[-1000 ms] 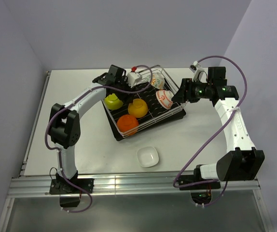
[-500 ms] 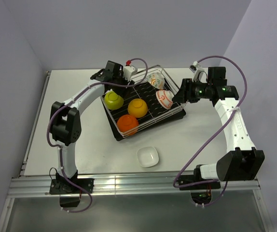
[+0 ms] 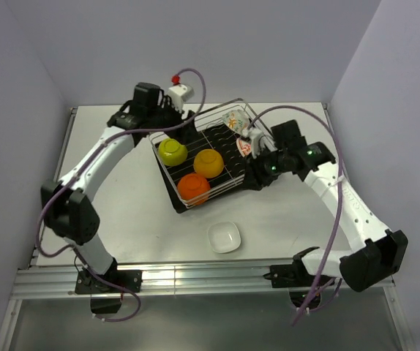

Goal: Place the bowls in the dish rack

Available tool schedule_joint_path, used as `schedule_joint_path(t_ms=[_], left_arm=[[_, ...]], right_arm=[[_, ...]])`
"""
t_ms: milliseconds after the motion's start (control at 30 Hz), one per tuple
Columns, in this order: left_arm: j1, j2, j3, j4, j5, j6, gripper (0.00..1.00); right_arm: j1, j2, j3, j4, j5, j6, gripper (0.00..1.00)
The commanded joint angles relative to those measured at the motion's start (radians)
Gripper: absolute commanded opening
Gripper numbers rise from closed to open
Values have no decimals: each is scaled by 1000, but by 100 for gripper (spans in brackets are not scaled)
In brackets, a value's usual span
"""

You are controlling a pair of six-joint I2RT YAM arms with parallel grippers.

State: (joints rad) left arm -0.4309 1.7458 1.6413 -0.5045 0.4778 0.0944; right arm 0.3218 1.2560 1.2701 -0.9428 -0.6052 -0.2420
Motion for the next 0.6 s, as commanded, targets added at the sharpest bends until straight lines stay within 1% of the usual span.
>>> schedule_joint_path(t_ms=[0,100,133,167,233,300,333,433,467,567], left_arm=[[46,-146,-40,73,140,-85,80],[63,-238,-98,93,147,-130,81],[67,-280,-112,98,147,-137,82],[69,-301,-136,104,143,-139,83],[78,-348,-156,104,137,-139,84],[81,-374,-176,93,139,-139,85],[86,-379,-181,89,142,-140,85],[86,-388,-189,60,148,-148,86],[86,-391,-195,57,151,-151,86],[86,-411,-222,67,165,-163,86]], right_arm=[[120,-41,-53,-39,122,-80,40],[235,-23,-103,-33,179,-94,37],[265,-21,-119,-12,233,-98,37],[333,-24,-139,4,261,-108,37],[399,-30,-202,50,321,-128,37],[480,-29,-247,71,328,-170,38],[502,-24,-258,84,321,-204,39],[562,-1,-299,122,344,-227,40],[571,23,-307,128,372,-226,40],[577,54,-321,136,375,-244,40]])
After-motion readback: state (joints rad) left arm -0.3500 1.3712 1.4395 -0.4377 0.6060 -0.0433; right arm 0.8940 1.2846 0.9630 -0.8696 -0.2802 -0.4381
